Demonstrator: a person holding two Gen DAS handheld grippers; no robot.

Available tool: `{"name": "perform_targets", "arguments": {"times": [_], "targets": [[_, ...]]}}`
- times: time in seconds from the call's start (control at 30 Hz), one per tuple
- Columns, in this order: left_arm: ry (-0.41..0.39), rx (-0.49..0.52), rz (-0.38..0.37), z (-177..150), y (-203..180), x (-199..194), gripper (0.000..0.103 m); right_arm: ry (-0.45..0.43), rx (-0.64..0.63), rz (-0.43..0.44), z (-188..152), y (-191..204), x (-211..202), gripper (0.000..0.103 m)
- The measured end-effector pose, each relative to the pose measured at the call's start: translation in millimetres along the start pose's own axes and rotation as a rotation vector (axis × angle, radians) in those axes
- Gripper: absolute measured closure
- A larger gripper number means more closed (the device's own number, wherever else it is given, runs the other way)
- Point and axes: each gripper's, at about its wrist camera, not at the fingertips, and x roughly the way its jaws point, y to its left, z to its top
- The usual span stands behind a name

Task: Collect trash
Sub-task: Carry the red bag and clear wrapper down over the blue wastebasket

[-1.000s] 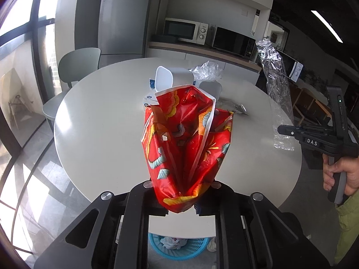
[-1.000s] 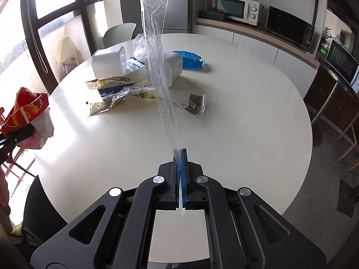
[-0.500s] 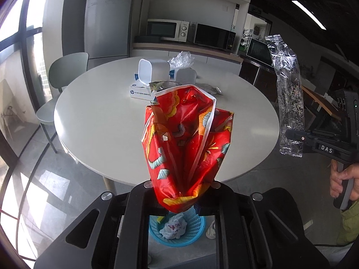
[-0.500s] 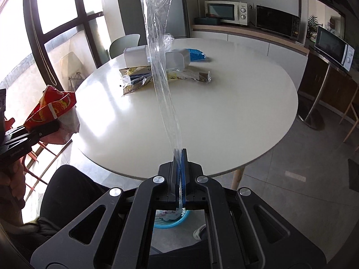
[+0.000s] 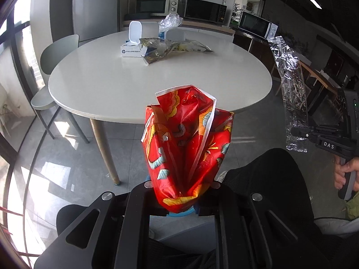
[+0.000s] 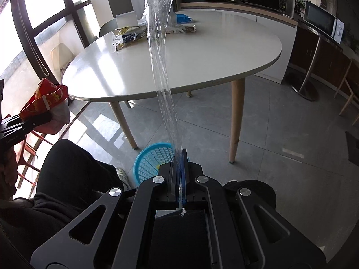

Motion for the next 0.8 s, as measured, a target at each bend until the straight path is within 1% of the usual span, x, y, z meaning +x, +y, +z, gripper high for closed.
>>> {"name": "perform_targets", "arguments": {"times": [0.13,0.2,0.33,0.47,0.6,0.8], "targets": [[0.058,0.007,0.006,-17,0,14,0.090,0.069,0.050,0.038,-21,-3,20,0.102],[0.083,0.008,0.010,-26,1,25,0.090,0.097,0.056,0.046,-28,-1,32,0.102],[0.134,0.008,0.019,-40,1,50,0.090,0.142,0.060,0.058,-34,3,59,0.102],[0.182,0.001,0.027,-51,4,75,0.090,0.213,0.074,0.086,-43,5,93,0.102],[0.215,-0.011,0.040,-56,9,97,0.090,0.265,0.054,0.089,-44,14,122,0.102],[0.254,-0.038,0.067,-57,19,131,0.090,0.336,0.057,0.103,-41,17,162,0.102]]}}
